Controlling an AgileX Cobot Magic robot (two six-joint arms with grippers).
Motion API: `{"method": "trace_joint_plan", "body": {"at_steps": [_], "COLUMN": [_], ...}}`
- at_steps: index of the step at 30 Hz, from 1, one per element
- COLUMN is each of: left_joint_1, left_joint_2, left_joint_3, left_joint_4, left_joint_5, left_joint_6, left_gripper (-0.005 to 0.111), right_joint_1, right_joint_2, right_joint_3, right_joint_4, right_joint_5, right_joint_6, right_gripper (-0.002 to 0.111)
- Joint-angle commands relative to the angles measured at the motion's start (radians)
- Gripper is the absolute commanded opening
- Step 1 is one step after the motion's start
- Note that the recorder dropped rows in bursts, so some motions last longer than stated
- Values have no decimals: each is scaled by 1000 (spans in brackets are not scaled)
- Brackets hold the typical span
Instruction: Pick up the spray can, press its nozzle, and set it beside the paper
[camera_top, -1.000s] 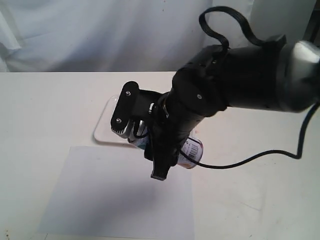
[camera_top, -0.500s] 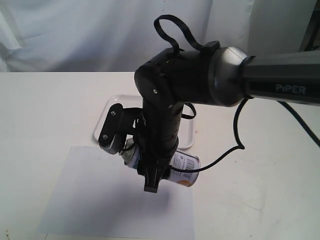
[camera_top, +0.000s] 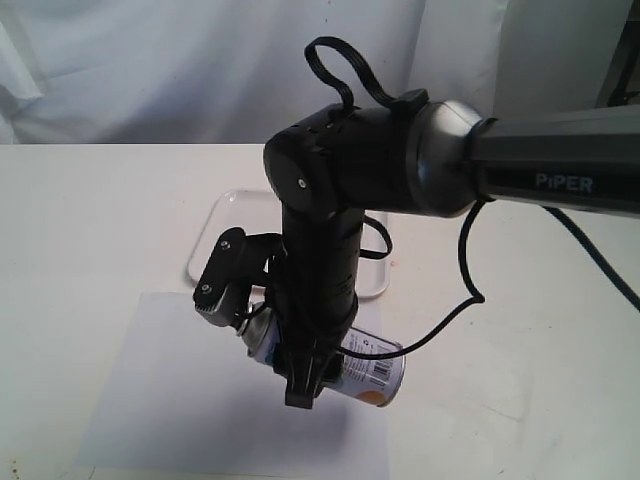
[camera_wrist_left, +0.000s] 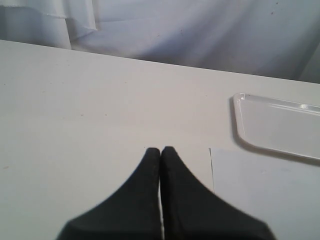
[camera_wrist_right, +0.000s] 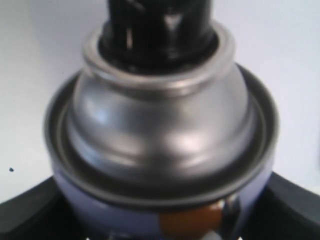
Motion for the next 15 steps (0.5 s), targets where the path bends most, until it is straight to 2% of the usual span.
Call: {"method": "trace_joint_plan", "body": {"at_steps": [1, 4, 5, 7, 14, 15], "left_joint_1": [0, 0, 0, 0, 0, 0], "left_joint_2": [-5, -5, -5, -5, -5, -5], "left_joint_3": [5, 5, 5, 5, 5, 5], "left_joint_4": [0, 25, 78, 85, 90, 92], "left_joint_5": [-7, -9, -45, -124, -585, -602], "left_joint_6": [-4, 21, 21, 21, 20, 20], "left_gripper": [0, 0, 0, 0, 0, 0], "right_joint_1": [0, 0, 0, -2, -5, -5], "right_joint_2": [-10, -10, -10, -10, -10, -10], "right_joint_3": [-11, -11, -11, -11, -11, -11], "right_joint_4": [31, 31, 31, 31, 71, 75], "right_joint_5": [3, -3, -16, -37, -43, -45], "right_joint_6": [-3, 5, 5, 7, 23, 23], "right_gripper": [0, 0, 0, 0, 0, 0]}}
